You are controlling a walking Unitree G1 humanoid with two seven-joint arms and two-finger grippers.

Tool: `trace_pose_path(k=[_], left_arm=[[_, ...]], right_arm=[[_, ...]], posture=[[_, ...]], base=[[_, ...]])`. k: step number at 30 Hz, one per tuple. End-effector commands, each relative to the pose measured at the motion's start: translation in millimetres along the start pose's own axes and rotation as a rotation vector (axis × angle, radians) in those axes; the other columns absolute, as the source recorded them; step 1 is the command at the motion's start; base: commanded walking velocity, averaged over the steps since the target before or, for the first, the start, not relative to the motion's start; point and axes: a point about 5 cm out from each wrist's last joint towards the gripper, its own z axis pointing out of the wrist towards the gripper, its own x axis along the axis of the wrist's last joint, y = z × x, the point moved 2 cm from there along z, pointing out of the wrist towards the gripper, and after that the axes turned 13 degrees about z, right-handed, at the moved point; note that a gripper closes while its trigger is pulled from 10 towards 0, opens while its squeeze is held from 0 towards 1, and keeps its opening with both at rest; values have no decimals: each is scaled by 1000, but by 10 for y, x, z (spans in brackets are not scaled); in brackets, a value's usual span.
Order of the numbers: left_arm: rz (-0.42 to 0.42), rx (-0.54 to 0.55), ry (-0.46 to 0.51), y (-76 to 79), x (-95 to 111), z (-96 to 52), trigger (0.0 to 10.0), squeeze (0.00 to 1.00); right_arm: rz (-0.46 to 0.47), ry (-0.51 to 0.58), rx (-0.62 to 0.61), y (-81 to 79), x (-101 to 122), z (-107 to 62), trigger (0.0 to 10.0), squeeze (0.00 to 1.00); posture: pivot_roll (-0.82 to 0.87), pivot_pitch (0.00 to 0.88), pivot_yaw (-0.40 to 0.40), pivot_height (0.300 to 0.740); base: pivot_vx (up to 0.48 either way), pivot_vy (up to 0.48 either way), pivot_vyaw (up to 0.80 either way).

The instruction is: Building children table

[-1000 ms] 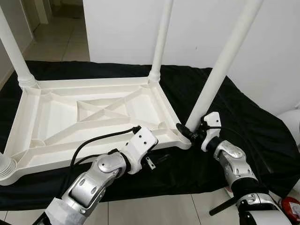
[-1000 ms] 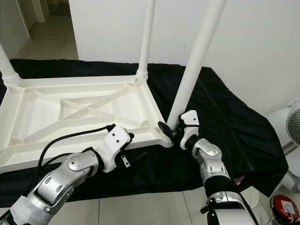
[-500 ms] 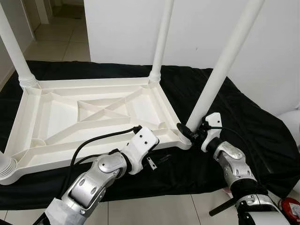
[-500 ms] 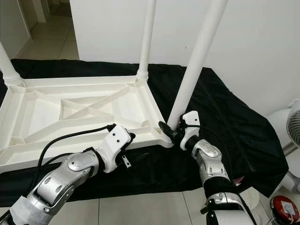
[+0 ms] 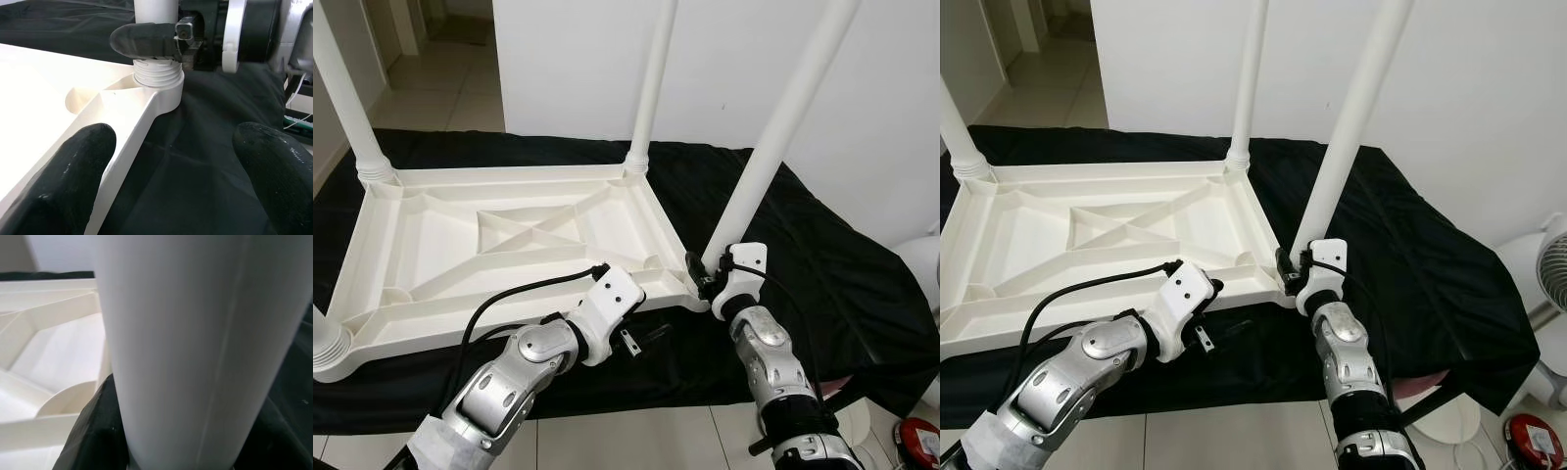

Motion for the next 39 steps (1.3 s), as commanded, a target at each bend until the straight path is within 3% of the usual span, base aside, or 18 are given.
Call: trace_pose_path(k=[1,5,8,16,17,18,19,29,34,35,36,37,39], left_arm=[[-3,-58,9,71,14,11,10000,0],[-3,-60,10,65,17,19,10000,0],[-4,-62,11,72,18,24,10000,0],[0,-69,16,82,26,37,10000,0],[-1,-69,17,81,28,38,10000,0],[-1,-69,17,81,28,38,10000,0],[-1,-70,17,83,28,41,10000,0],[-1,-74,20,93,40,45,10000,0],[-1,-71,16,88,34,46,10000,0],[-1,-70,16,83,33,44,10000,0],[-2,-68,15,77,33,43,10000,0],[-2,-68,15,73,33,42,10000,0],[-2,-66,14,63,29,40,10000,0]], right_arm=[[20,-55,-137,20,-177,-105,10000,0],[45,-21,-235,-111,-174,-170,10000,0],[40,-24,-231,-169,-172,-194,10000,0],[43,-26,-227,-151,-133,-206,10000,0],[47,-23,-224,-139,-119,-205,10000,137],[47,-23,-224,-139,-119,-205,10000,137],[49,-12,-212,-134,-98,-203,10000,1000],[39,22,-129,-121,49,-189,10000,1000],[-9,20,-24,61,143,-130,10000,1000],[-19,5,12,84,140,-121,10000,761],[-28,-2,39,98,145,-114,10000,212],[-35,-4,58,107,150,-110,10000,0],[-43,-21,115,112,147,-106,10000,0]], posture=[[24,0,-122,740],[24,0,-122,740],[20,0,-120,740],[18,0,-123,740],[16,0,-121,740],[16,0,-121,740],[15,0,-119,740],[18,0,-120,740],[19,0,-117,740],[19,0,-117,740],[18,0,-116,740],[18,0,-116,740],[16,0,-112,740]], base=[[0,0,0],[0,0,0],[0,0,0],[0,0,0],[0,0,0],[0,0,0],[0,0,0],[0,0,0],[0,0,0],[0,0,0],[0,0,0],[0,0,0],[0,0,0]])
